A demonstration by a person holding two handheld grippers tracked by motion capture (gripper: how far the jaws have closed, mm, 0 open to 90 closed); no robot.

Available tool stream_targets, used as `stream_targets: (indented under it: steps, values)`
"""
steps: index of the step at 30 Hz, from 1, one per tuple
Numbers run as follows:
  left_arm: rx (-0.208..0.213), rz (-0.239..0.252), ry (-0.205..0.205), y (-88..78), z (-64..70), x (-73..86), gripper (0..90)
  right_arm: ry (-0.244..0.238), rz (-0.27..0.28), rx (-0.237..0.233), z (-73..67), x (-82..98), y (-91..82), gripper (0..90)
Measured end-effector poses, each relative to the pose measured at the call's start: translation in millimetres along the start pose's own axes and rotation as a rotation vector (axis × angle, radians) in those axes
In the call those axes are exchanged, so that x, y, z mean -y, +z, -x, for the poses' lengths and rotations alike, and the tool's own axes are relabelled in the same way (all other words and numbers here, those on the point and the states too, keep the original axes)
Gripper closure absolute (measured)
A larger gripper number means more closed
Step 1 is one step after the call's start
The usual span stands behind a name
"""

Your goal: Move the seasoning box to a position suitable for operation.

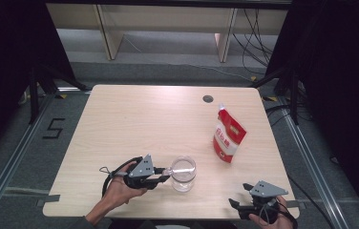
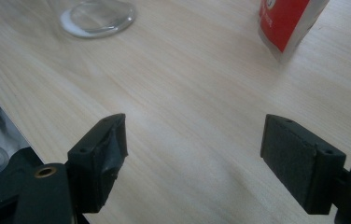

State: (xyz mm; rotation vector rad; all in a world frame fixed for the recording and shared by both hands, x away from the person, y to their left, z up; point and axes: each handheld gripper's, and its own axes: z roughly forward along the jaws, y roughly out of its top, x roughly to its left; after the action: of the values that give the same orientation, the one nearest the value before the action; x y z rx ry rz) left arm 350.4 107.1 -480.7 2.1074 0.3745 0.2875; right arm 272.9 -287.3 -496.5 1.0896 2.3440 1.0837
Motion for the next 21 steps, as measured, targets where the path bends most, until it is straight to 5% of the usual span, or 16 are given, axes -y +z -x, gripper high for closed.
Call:
stream_targets:
  steps: [1,3,5,8,11,12,21]
  values:
    - [0.006,-0.003,-0.002,-0.1,-0.5,0.0,72.2,-0.028,0.003,-0.006,2.3,-0.3,0.1,23.5]
    - [0.003,0.003,-0.019,0.6,0.5,0.5,72.0,-0.010,0.004,0.001,1.4,0.5,-1.0,23.5]
    - [-0.023,-0.013,-0.020,2.4,2.0,2.1,63.3,0.013,-0.008,-0.008,-0.6,0.7,-1.2,23.5]
    - [-0.031,-0.024,-0.008,0.5,4.3,3.5,53.8,-0.024,-0.004,-0.008,1.3,-0.2,0.5,23.5]
    - [-0.064,-0.008,-0.046,-6.2,6.9,1.9,40.1,-0.015,-0.003,-0.009,0.8,-0.7,1.7,23.5]
    - [-0.065,0.001,-0.061,-8.7,7.1,1.9,38.2,0.011,-0.011,-0.009,-1.0,-0.4,1.6,23.5]
    - [-0.071,0.108,-0.179,-30.9,10.0,1.6,27.5,-0.021,-0.015,-0.013,1.1,-2.4,4.7,23.1]
